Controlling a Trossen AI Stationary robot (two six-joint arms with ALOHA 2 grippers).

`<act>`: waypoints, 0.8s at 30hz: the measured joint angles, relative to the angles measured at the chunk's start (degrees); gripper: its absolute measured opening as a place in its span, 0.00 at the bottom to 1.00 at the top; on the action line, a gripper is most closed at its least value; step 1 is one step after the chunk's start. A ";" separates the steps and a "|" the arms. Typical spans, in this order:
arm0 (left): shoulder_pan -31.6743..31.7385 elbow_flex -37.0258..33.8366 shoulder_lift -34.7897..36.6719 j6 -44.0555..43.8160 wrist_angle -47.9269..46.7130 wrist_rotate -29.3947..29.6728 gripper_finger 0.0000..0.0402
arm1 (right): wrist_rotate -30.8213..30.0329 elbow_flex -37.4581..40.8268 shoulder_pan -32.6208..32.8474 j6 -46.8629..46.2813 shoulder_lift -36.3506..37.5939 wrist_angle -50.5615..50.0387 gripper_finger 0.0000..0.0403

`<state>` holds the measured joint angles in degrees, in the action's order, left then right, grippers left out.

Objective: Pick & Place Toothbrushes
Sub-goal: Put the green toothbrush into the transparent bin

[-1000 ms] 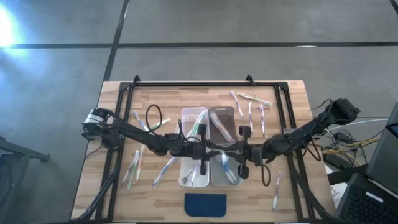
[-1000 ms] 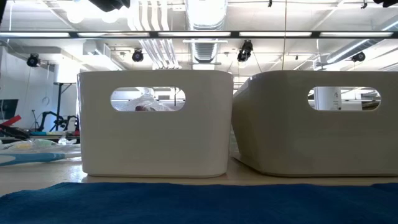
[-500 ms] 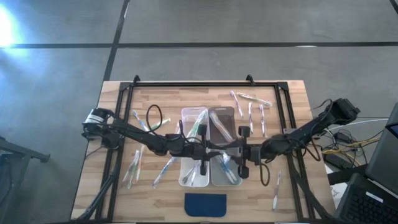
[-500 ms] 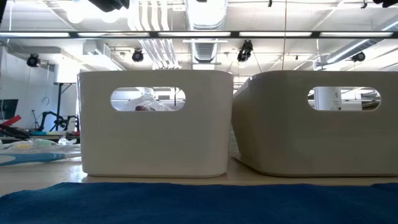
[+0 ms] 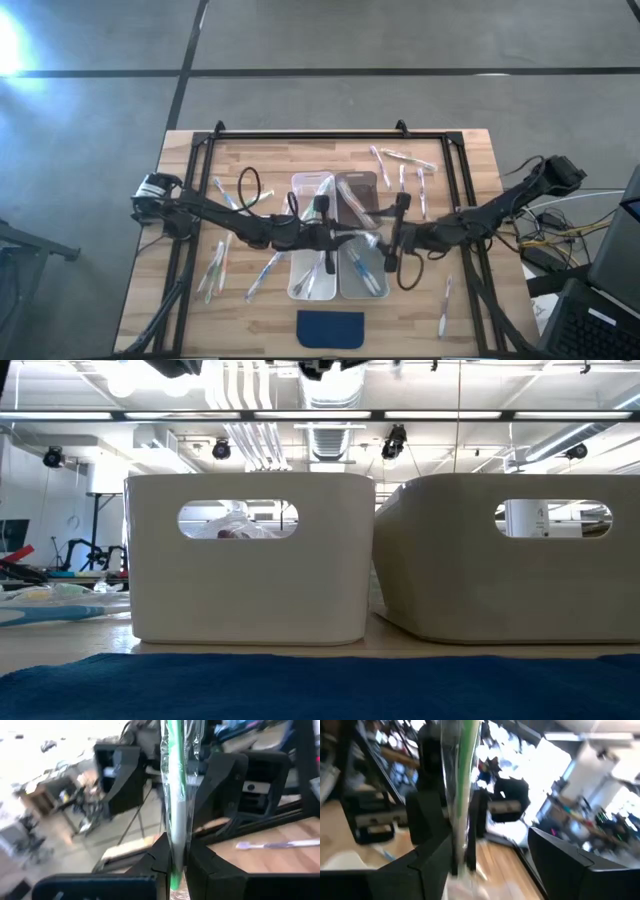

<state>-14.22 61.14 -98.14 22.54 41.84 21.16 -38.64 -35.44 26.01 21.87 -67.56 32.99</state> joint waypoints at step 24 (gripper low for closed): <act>14.03 0.00 19.19 -52.75 -64.43 17.10 0.08 | -38.95 0.12 -0.14 -36.39 16.95 -51.96 0.54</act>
<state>-0.19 61.14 -78.95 -30.21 -22.59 38.26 -77.59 -35.32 25.87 -14.51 -50.61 -18.97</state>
